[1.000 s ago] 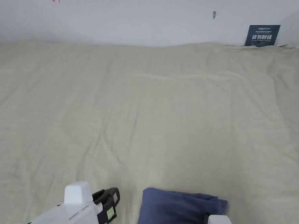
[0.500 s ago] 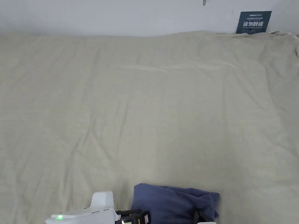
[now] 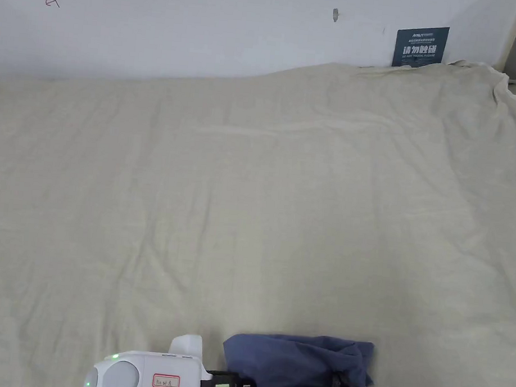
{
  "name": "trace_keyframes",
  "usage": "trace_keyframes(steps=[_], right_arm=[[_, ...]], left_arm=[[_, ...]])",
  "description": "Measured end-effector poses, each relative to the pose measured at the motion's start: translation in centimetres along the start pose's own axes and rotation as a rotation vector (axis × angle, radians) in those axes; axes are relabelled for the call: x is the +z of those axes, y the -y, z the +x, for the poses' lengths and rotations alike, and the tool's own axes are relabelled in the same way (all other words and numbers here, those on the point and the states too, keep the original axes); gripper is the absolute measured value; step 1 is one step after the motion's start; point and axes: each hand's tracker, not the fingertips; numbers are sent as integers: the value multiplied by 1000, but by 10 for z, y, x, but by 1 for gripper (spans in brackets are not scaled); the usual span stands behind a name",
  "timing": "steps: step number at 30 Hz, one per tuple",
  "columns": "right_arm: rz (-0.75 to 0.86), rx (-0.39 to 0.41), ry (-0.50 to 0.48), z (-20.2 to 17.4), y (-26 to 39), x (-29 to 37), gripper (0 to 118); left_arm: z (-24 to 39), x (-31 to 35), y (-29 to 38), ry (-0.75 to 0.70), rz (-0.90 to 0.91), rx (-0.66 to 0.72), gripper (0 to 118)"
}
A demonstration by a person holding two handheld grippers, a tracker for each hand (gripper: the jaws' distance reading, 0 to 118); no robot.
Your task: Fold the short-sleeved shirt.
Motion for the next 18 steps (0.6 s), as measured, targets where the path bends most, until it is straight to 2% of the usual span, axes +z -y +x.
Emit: trace_keyframes(steps=[8, 14, 18], right_arm=[[-101, -6, -55, 11, -37, 3, 0], [102, -9, -46, 31, -99, 44, 0], [203, 28, -10, 53, -144, 70, 0]], left_arm=[[19, -3, 15, -100, 70, -49, 17], [30, 16, 13, -105, 130, -91, 13], [34, 37, -4, -151, 171, -157, 13]])
